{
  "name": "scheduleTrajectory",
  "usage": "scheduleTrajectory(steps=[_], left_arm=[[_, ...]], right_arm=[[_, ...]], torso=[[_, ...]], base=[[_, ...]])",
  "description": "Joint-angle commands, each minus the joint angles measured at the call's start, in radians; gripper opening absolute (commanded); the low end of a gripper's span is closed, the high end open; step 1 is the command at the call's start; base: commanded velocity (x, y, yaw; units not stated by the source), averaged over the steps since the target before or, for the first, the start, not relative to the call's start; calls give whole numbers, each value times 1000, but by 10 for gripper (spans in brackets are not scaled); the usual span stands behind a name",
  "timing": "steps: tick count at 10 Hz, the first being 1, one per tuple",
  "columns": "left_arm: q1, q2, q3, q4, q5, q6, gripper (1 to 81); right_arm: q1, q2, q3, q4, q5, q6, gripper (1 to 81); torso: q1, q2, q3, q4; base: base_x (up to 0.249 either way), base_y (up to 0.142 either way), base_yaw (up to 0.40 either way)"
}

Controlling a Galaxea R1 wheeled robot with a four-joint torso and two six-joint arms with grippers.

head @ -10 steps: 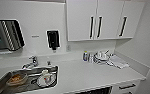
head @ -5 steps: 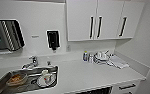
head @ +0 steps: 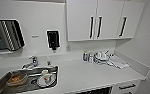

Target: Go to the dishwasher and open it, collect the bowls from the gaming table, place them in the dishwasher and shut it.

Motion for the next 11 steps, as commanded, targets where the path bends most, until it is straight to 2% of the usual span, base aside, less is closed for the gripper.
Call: scheduleTrajectory(steps=[1,11], left_arm=[[-51,0,-1,1,34,1,811],[-53,1,1,1,36,1,811]], right_arm=[[80,-19,14,14,-33,-5,811],[85,-7,-15,14,-33,-5,811]], torso=[[0,0,0,0],[1,0,0,0]], base=[[0,0,0],[-45,0,0]])
